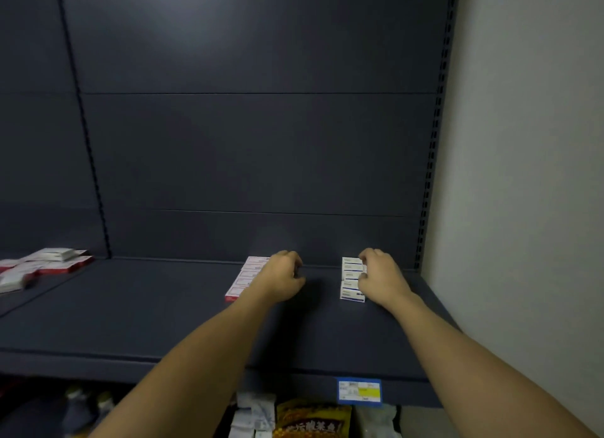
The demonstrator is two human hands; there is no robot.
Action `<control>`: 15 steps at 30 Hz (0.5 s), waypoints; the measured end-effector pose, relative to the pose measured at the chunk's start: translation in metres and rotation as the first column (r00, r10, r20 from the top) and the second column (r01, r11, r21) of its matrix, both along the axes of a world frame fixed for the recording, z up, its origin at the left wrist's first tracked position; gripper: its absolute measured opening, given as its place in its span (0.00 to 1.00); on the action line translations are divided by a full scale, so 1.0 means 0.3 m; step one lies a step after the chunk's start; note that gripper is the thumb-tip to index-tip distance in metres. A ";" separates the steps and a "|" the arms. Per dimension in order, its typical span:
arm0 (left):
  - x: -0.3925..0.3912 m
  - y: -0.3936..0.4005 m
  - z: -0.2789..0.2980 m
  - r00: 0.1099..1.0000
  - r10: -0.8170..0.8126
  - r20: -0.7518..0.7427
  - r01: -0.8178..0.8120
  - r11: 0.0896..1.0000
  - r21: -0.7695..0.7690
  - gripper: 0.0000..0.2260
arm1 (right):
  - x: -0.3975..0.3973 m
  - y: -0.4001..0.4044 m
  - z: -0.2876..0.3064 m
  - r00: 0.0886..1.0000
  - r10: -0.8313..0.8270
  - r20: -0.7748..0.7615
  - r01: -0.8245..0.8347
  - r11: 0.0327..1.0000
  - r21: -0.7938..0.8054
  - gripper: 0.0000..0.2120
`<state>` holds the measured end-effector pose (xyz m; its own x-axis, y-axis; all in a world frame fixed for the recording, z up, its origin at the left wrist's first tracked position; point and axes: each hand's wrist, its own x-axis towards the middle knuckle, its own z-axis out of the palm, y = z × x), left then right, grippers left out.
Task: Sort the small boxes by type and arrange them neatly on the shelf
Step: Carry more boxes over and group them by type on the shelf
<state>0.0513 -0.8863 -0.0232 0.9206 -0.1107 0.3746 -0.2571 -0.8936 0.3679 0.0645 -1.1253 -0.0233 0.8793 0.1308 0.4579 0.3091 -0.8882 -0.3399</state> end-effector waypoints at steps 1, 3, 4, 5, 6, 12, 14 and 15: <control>-0.022 0.036 0.008 1.000 0.026 -0.006 -0.026 1.000 0.008 0.15 | -0.008 0.039 0.005 1.000 0.026 0.008 -0.026 1.000 -0.013 0.20; -0.067 0.109 0.022 0.997 0.077 -0.031 -0.076 0.997 0.028 0.16 | -0.027 0.122 0.016 0.997 0.075 0.021 -0.073 0.996 -0.057 0.19; -0.091 0.145 0.030 0.994 0.104 -0.044 -0.102 0.994 0.041 0.16 | -0.037 0.166 0.020 0.995 0.097 0.031 -0.094 0.992 -0.086 0.19; -0.113 0.181 0.036 0.991 0.128 -0.044 -0.125 0.990 0.060 0.16 | -0.049 0.210 0.024 0.992 0.117 0.039 -0.111 0.986 -0.123 0.19; -0.136 0.216 0.042 0.987 0.155 -0.044 -0.151 0.985 0.081 0.16 | -0.063 0.254 0.027 0.989 0.139 0.051 -0.129 0.977 -0.167 0.19; -0.274 0.441 0.071 0.946 0.323 -0.002 -0.310 0.912 0.269 0.13 | -0.140 0.505 0.029 0.976 0.210 0.065 -0.178 0.928 -0.326 0.19; -0.321 0.528 0.068 0.932 0.363 0.002 -0.347 0.891 0.292 0.12 | -0.164 0.586 0.030 0.973 0.224 0.046 -0.197 0.922 -0.333 0.20; -0.346 0.573 0.065 0.927 0.376 0.005 -0.361 0.886 0.291 0.11 | -0.177 0.627 0.030 0.973 0.230 0.033 -0.207 0.920 -0.333 0.20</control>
